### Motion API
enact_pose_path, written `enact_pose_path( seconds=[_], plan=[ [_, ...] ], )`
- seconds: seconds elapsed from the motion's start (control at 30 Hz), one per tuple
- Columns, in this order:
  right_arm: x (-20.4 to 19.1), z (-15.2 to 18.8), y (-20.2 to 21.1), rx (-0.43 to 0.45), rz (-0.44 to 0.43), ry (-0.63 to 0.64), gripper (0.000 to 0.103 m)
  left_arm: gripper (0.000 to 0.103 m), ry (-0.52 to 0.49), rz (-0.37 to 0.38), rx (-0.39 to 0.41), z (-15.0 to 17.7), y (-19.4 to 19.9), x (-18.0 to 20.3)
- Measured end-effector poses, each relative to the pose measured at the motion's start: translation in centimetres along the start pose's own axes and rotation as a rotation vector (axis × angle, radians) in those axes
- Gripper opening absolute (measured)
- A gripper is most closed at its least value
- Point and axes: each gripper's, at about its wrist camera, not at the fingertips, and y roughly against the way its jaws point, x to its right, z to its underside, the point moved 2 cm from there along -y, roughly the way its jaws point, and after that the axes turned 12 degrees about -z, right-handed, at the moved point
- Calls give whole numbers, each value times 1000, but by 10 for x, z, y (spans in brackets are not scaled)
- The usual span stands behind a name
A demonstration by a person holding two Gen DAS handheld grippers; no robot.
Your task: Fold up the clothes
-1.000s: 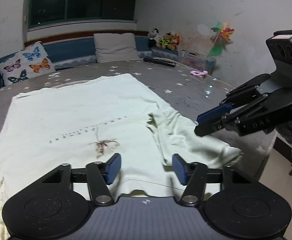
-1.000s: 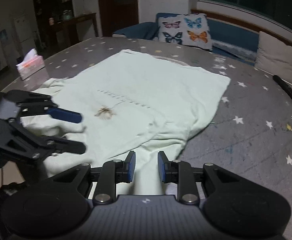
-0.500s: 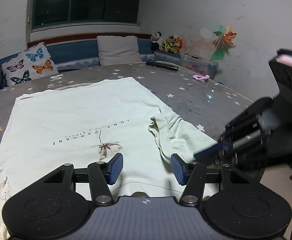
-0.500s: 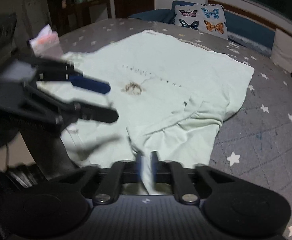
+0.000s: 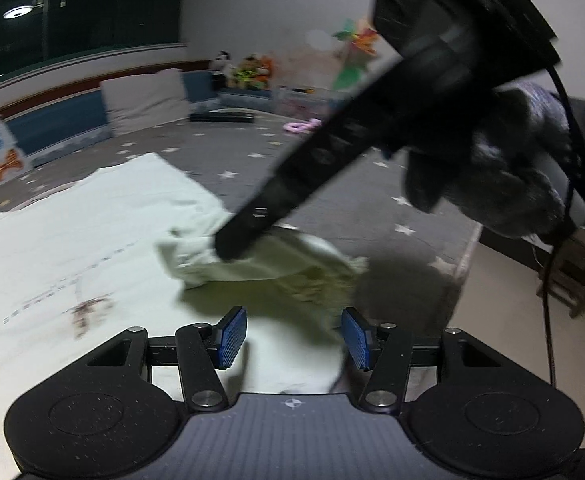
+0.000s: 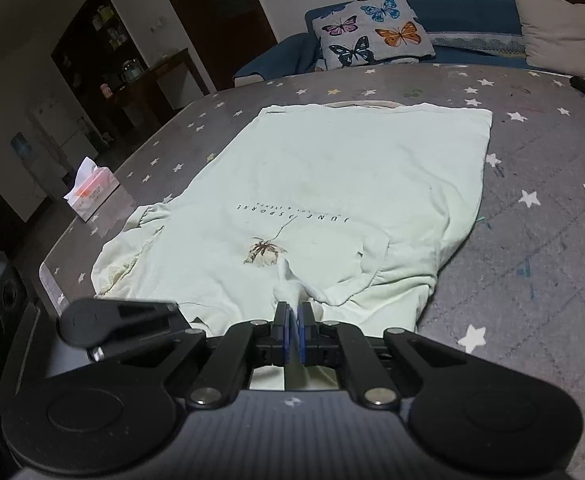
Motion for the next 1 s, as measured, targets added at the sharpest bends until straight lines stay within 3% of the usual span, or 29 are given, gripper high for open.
enact_pose_path(
  seconds=[0.17, 0.27, 0.4, 0.83, 1.0],
  plan=[
    [3, -1, 2, 9, 3, -7, 4, 32, -25, 48, -8, -3, -8, 10],
    [5, 0, 5, 14, 13, -12, 4, 28, -36, 80, 8, -3, -1, 8],
    [11, -1, 8, 29, 15, -28, 4, 28, -66, 124, 9, -2, -2, 13],
    [7, 2, 14, 42, 21, -13, 3, 29, -37, 98, -16, 0, -12, 9],
    [0, 15, 14, -29, 58, 54, 16, 29, -33, 101, -20, 0, -14, 9]
  ],
)
